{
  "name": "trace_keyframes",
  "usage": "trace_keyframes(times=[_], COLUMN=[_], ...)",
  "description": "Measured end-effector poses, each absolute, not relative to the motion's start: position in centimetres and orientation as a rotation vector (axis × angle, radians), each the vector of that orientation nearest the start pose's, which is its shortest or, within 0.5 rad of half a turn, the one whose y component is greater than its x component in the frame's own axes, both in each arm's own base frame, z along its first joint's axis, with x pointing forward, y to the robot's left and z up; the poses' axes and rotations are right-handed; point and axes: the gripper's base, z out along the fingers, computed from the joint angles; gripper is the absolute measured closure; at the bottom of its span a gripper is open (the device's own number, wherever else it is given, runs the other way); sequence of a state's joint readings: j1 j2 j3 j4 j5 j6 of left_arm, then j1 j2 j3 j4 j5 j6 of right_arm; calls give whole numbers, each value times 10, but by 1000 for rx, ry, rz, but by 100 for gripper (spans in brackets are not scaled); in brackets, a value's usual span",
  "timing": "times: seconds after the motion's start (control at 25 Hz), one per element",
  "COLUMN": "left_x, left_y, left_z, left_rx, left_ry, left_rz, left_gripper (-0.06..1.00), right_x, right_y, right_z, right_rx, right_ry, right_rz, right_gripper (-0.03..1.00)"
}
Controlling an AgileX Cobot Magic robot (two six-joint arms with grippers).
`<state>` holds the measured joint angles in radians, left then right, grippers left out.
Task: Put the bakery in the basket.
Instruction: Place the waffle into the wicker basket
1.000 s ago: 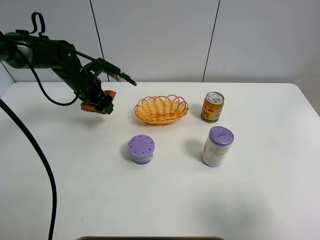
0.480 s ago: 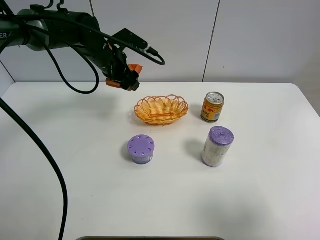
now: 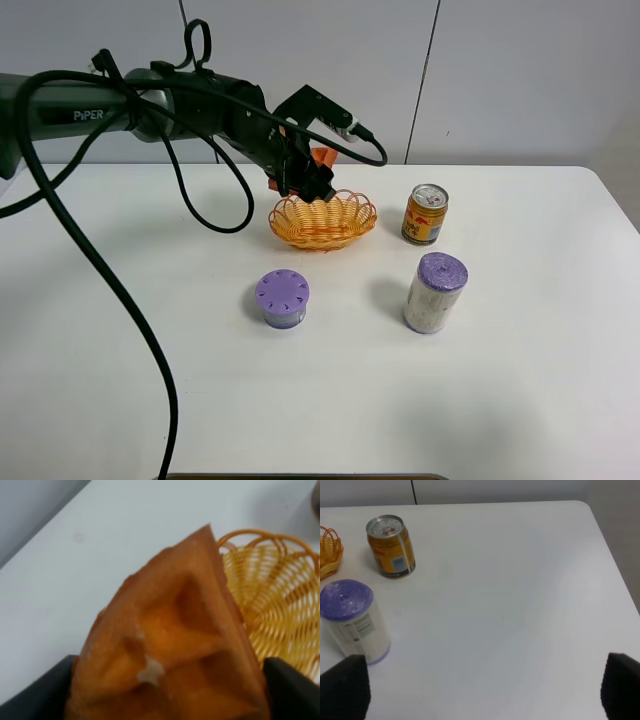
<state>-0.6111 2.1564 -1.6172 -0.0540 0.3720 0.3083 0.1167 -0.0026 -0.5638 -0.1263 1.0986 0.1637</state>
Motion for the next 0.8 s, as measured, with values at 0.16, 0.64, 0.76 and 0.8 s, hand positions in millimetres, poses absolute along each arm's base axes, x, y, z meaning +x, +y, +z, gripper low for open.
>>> trace_keyframes(times=[0.16, 0.64, 0.76, 0.8], left_x=[400, 406, 406, 406], left_y=[-284, -288, -288, -288], left_z=[163, 138, 136, 135], left_rx=[966, 839, 827, 825], left_ry=[2187, 2230, 2239, 2243], left_rz=[-211, -262, -267, -268], left_gripper=[25, 25, 25, 25], right_x=[-14, -14, -14, -14], right_y=[-12, -12, -12, -12], right_z=[292, 292, 292, 292], right_rx=[61, 61, 61, 61], right_ry=[2009, 2009, 2009, 2009], right_rz=[29, 29, 29, 29], right_gripper=[6, 6, 6, 6])
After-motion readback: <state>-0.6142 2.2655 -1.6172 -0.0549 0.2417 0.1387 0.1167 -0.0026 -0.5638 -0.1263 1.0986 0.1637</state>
